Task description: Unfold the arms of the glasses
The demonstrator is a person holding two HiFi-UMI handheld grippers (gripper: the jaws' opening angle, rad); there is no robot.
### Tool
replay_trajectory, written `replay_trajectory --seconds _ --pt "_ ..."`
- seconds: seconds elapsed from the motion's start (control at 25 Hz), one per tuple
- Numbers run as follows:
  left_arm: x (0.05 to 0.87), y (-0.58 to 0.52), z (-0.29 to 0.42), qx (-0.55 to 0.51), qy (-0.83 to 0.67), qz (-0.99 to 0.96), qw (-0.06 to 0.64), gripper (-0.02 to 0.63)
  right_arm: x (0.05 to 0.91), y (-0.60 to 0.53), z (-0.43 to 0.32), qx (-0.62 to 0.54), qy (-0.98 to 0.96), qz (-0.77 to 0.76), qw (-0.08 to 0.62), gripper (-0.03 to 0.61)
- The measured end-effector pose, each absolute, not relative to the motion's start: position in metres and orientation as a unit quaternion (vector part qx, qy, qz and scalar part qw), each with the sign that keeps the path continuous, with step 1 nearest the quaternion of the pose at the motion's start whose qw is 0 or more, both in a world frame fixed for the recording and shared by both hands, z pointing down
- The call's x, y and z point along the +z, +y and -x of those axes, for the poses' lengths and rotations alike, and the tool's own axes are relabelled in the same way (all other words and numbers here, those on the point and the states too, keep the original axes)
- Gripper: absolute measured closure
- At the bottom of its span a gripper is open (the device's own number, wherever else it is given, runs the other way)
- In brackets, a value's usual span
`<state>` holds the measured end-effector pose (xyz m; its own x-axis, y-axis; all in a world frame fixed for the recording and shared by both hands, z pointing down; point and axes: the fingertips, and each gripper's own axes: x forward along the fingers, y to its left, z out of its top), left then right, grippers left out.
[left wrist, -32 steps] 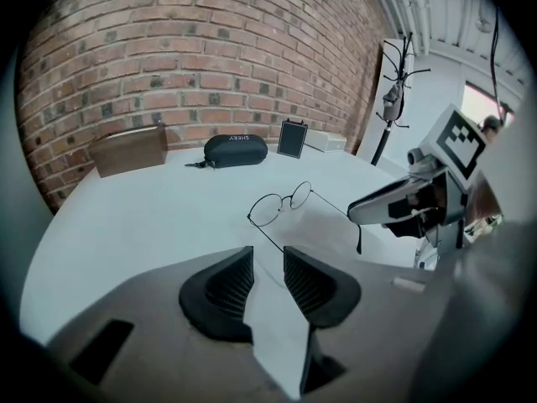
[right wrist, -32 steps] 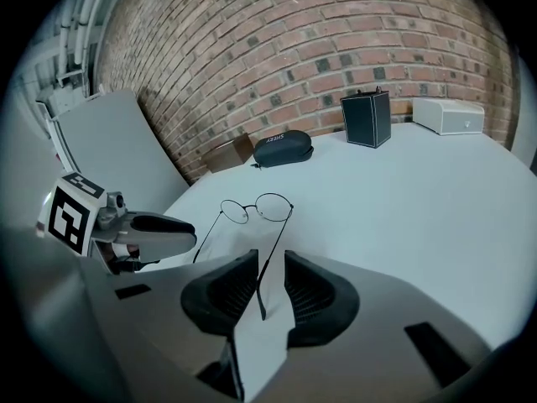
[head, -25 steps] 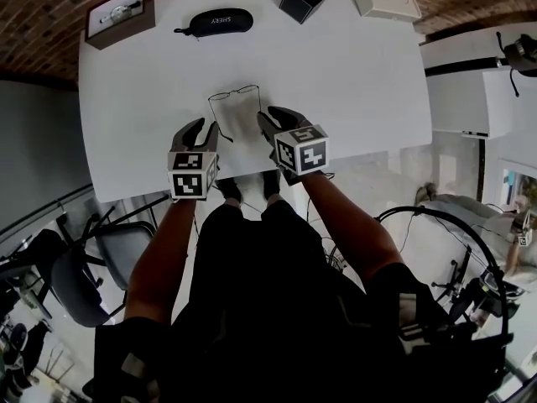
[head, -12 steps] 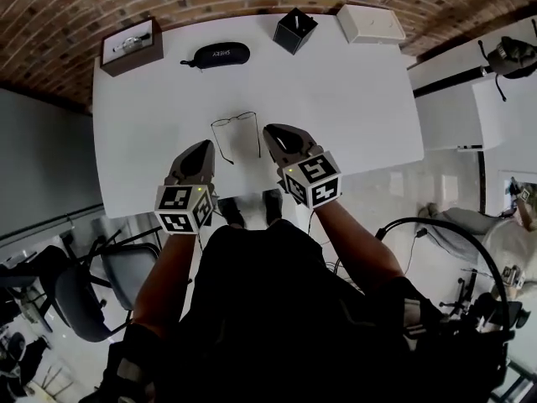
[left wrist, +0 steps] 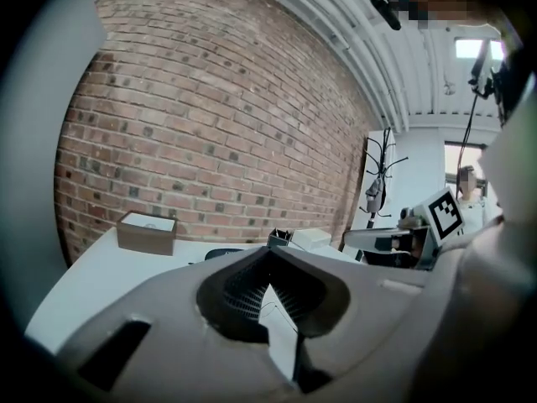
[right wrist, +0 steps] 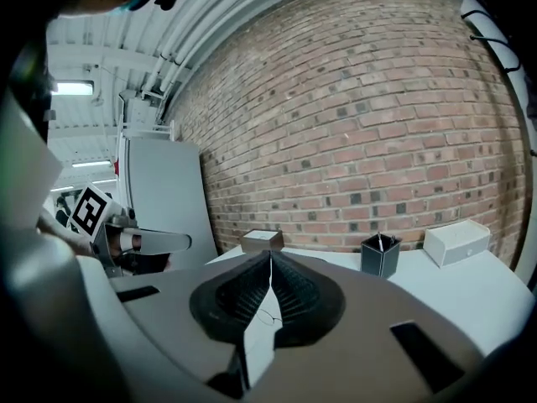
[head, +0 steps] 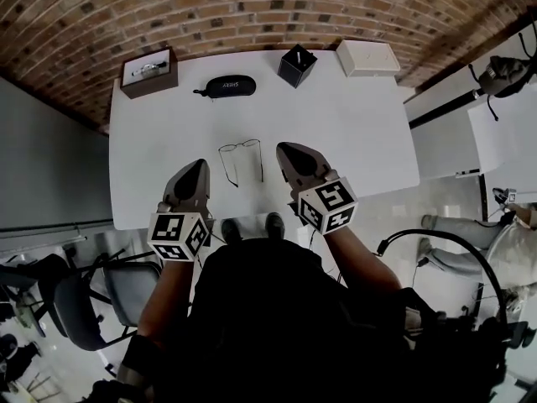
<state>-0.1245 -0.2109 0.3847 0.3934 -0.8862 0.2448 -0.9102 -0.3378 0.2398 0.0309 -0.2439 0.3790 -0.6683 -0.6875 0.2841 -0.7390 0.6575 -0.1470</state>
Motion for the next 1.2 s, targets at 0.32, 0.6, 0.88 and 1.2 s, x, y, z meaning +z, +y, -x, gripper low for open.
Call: replay_trajectory --seconds 0.32,0.6,0.88,1.2 --pt "0.354 -0.198 0.134 -0.017 -0.564 -0.809 0.168 0.604 0.338 -0.242 -0.038 0.095 -0.908 -0.400 0.075 0.569" --pt "0.344 -0.187 0.134 -0.009 -0.566 -0.813 0.137 0.604 0.329 -0.237 -0.047 0.085 -0.905 -0.412 0.070 0.569" --pt "0.337 -0.188 0.124 -0.001 -0.559 -0.820 0.125 0.604 0.326 -0.241 -0.050 0.082 -0.903 -0.415 0.071 0.571" --pt "0.337 -0.184 0.129 -0.002 -0.568 -0.813 0.125 0.604 0.322 -0.238 -0.047 0.077 -0.905 -0.412 0.065 0.571"
